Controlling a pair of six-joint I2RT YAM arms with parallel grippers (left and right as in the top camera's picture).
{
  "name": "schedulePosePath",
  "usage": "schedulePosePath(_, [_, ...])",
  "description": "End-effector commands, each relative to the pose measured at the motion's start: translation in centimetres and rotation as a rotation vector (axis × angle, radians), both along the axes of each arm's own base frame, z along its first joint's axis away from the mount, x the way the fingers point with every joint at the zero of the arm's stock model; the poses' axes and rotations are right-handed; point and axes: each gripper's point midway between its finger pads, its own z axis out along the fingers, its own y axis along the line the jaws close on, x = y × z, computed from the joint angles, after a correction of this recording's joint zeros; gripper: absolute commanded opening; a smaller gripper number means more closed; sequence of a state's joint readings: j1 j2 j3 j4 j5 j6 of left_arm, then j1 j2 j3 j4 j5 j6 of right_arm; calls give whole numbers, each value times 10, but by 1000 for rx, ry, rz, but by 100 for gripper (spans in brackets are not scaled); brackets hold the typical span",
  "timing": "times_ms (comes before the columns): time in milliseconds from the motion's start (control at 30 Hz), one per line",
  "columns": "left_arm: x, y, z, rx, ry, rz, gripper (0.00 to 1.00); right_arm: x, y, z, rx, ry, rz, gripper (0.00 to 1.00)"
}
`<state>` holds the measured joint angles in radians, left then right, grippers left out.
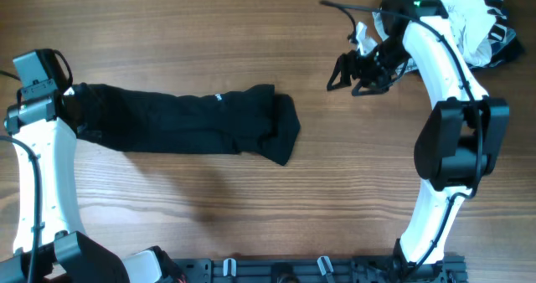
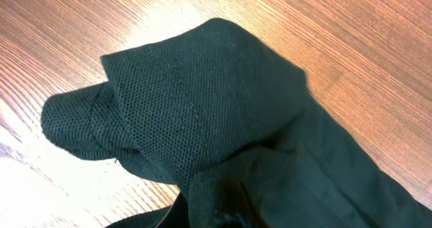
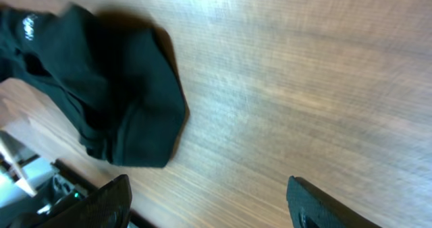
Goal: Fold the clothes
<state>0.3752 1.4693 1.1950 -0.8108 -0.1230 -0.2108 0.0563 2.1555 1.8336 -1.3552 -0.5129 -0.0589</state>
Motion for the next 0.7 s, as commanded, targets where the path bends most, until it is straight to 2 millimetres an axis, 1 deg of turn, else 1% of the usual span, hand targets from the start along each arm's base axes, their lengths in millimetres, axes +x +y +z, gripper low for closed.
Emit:
schedulePosePath(0, [2, -2, 1, -8, -4, -30, 4, -24, 34, -14, 114, 24, 84, 72])
schedulePosePath(67, [3, -3, 1, -13, -6, -33, 4, -34, 56, -31, 112, 16, 142, 72])
schedulePosePath(133, [3, -3, 0, -13, -5, -33, 4, -39, 82, -49, 88, -15, 176, 72])
schedulePosePath(200, [2, -4, 0, -15, 0, -33, 4, -45, 94, -63, 39, -25, 198, 72])
schedulePosePath(267, [1, -4, 0, -16, 1, -33, 4, -56, 109, -78, -19, -40, 235, 73])
schedulePosePath(333, [1, -4, 0, -17, 1, -33, 4, -66, 113, -91, -95, -44, 261, 73])
schedulePosePath(367, [0, -5, -1, -19, 5, -33, 4, -68, 108, -96, -156, -45, 256, 72])
schedulePosePath(400, [0, -6, -1, -25, 7, -35, 4, -67, 104, -99, -204, -49, 247, 67])
schedulePosePath(433, [0, -6, -2, -26, 8, -36, 4, -65, 100, -100, -234, -50, 226, 53])
schedulePosePath(500, [-1, -6, -2, -26, 9, -36, 4, -59, 88, -103, -313, -52, 158, 13])
schedulePosePath(533, [-1, -6, -2, -27, 12, -36, 4, -55, 81, -105, -356, -62, 133, 4])
schedulePosePath(567, [-2, -7, -2, -29, 16, -36, 4, -50, 73, -106, -395, -78, 113, 4])
schedulePosePath(667, [-7, -9, -5, -38, 36, -36, 4, -24, 60, -103, -363, -138, 83, 4])
